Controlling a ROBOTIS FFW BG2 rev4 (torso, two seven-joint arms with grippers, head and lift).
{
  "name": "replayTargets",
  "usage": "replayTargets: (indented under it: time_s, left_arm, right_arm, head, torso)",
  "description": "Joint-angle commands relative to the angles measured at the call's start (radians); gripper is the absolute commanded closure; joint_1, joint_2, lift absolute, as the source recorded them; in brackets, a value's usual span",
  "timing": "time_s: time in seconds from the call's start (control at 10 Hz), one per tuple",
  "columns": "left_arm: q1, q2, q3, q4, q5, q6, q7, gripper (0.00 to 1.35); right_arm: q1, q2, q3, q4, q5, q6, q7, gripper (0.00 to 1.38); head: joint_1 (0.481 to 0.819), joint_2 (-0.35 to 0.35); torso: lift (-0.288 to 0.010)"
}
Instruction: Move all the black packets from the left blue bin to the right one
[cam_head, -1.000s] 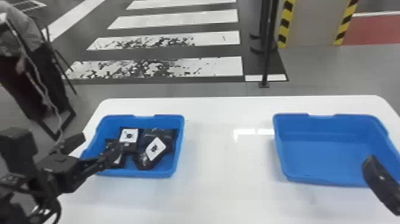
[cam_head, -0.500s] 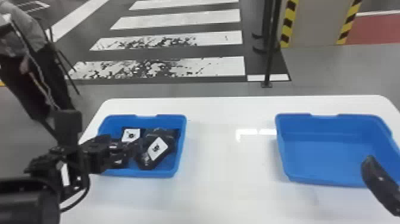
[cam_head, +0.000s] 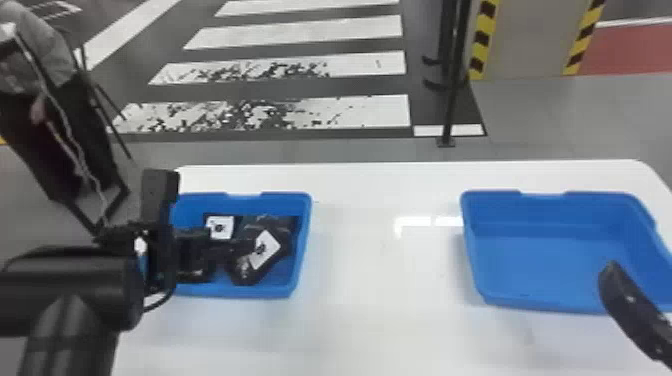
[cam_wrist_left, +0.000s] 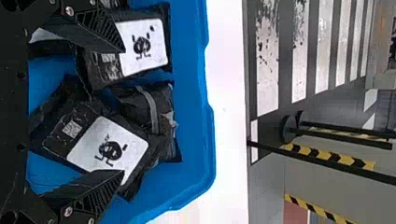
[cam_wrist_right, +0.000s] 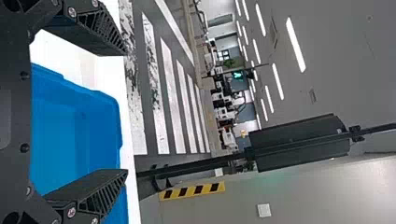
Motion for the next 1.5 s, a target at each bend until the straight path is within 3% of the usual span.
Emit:
replayTargets:
  time_s: [0.0, 0.4, 0.8, 1.0, 1.3, 1.4]
  left_arm:
    - [-0.041, 0.006, -0.052, 0.034, -0.001, 0.010, -0.015, 0.14]
    - [-0.156, 0.007, -0.154, 0.206, -0.037, 0.074, -0.060, 0.15]
    - [-0.168, 0.004, -0.172, 0.225, -0.079, 0.138, -0.072, 0.25]
    - [-0.171, 0.006, -0.162, 0.225, -0.114, 0.163, -0.083, 0.87]
    - [-0.171, 0.009, -0.144, 0.225, -0.174, 0.185, -0.126, 1.20]
    - [-0.173, 0.013, -0.140, 0.223, -0.178, 0.170, -0.149, 1.21]
  right_arm:
    - [-0.001, 0.001, 0.000, 0.006, -0.003, 0.000, 0.001, 0.14]
    - [-0.016, 0.001, 0.002, 0.026, -0.009, 0.000, 0.010, 0.13]
    - [-0.021, 0.001, 0.002, 0.036, -0.021, -0.002, 0.014, 0.13]
    - [-0.026, 0.001, 0.004, 0.046, -0.029, 0.000, 0.017, 0.13]
    - [-0.033, 0.001, 0.004, 0.065, -0.045, 0.000, 0.025, 0.13]
    - [-0.033, 0.001, 0.004, 0.063, -0.047, 0.000, 0.027, 0.13]
  head:
    - [0.695, 0.144]
    - [0.695, 0.079]
    - [0.695, 0.062]
    - [0.695, 0.071]
    - [0.695, 0.096]
    - [0.695, 0.104]
  torso:
    - [-0.139]
    - [-0.139]
    - [-0.139]
    - [-0.139]
    - [-0.139]
    - [-0.139]
